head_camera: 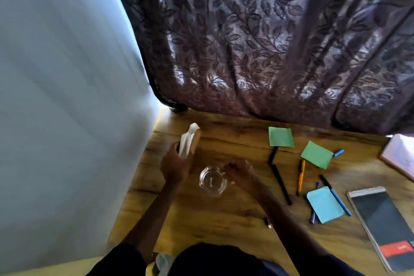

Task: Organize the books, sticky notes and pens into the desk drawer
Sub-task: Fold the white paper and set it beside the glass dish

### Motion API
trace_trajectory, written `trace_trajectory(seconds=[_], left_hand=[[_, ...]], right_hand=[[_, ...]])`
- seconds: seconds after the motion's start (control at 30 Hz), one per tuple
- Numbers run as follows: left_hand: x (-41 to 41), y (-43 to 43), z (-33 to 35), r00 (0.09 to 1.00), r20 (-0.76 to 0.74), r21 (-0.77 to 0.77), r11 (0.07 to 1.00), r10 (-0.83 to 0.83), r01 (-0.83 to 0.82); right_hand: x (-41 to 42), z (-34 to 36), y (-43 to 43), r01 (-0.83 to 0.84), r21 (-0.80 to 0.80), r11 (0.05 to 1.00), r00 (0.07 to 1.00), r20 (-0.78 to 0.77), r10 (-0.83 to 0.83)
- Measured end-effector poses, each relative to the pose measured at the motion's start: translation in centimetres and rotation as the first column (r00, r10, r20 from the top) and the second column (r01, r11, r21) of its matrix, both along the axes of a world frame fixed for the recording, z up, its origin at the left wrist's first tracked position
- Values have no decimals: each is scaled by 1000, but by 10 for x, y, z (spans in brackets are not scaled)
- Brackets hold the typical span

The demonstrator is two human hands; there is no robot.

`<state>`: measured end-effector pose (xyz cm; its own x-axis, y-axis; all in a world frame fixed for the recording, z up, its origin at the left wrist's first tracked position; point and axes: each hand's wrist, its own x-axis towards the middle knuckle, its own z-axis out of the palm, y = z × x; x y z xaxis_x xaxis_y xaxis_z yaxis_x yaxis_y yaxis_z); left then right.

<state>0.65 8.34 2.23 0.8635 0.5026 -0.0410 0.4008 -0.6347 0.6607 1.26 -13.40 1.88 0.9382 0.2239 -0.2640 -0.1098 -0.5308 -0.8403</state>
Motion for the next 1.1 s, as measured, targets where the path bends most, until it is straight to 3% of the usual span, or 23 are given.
trace_trajectory(seconds=[0.3,0.57,0.77,0.83,1.0,1.1], left_hand=[[28,64,-23,985,-15,50,984,174,-173],[26,86,-42,974,-17,35,973,227,-226],[18,86,-48,980,30,-22,981,194,-194],[11,82,-50,982,93,43,985,166,-170],[-10,48,-40,965,259,208,978,-33,-22],[-18,20,-37,932,324,148,982,-160,118]], right_hand=[[22,-17,27,-35,-3,999,998,-45,34],[23,-28,43,-38,9,999,998,-41,38],[19,-31,43,-51,-24,998,998,-32,50],[17,-28,42,-50,-45,998,998,-25,49],[6,-26,32,-12,-62,998,1000,-16,11],[-3,-32,21,24,-104,994,999,-33,-28]])
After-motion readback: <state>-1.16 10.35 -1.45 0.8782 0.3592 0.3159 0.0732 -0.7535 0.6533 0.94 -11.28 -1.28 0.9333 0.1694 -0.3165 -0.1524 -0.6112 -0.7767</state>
